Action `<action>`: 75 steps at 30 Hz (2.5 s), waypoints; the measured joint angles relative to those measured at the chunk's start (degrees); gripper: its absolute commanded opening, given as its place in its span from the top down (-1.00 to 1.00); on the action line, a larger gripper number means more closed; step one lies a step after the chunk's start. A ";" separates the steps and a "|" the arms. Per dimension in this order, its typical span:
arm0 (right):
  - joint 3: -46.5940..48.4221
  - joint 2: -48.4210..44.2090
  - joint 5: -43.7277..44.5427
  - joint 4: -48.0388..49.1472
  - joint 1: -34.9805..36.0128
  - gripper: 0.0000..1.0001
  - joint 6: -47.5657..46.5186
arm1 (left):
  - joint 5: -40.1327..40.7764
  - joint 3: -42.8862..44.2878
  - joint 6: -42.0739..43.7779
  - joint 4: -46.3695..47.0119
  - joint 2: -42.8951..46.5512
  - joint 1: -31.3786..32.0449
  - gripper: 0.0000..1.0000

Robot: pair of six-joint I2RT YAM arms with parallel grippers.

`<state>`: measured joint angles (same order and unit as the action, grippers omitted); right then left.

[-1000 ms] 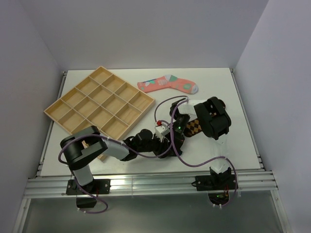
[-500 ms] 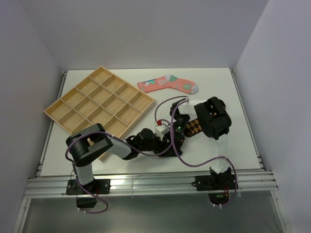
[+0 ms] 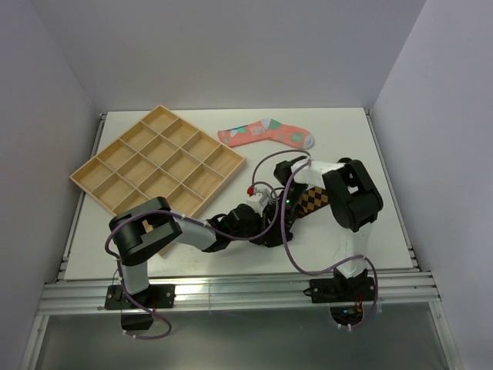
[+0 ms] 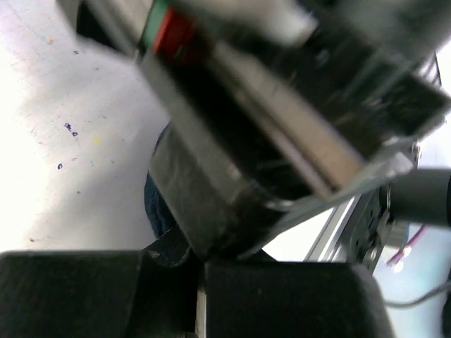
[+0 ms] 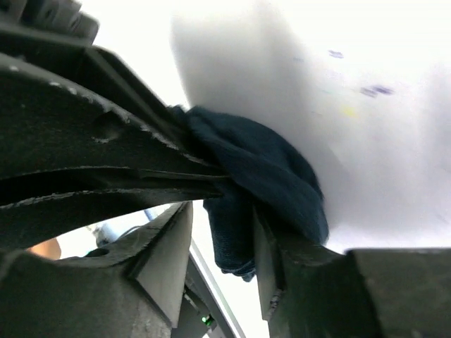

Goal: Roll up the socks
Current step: Roll the sock at the center of the board.

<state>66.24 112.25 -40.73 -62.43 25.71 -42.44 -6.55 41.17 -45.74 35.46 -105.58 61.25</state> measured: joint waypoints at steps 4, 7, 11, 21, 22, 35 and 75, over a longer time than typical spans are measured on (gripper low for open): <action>-1.53 -3.87 2.69 4.79 -0.79 -0.05 4.68 | 3.96 1.75 -4.04 -3.39 -0.02 1.20 0.99; -2.43 -6.88 4.17 8.61 -1.33 -0.11 6.23 | 5.88 2.27 -6.71 -4.81 -0.02 1.66 0.99; -4.20 -9.94 5.46 12.70 -3.13 -0.18 7.15 | 6.95 2.45 -9.07 -5.60 -0.02 1.90 0.99; -7.32 -17.07 7.37 18.67 -6.38 -0.19 9.79 | 7.93 4.83 -11.17 -10.82 0.11 2.34 0.99; -7.85 -18.21 7.32 19.10 -6.75 -0.20 9.81 | 7.93 5.33 -11.15 -11.82 0.15 2.34 0.99; -13.22 -28.30 6.19 23.76 -11.96 -0.16 7.93 | 2.38 7.08 -10.51 -26.84 4.57 -1.46 0.99; -34.82 -41.20 22.25 46.23 27.76 -0.16 -2.56 | -31.08 8.70 -7.98 -35.15 -0.81 -15.43 0.99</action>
<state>31.42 71.05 -18.48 -16.21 53.47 -44.99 -37.63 49.87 -53.71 0.32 -106.39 45.82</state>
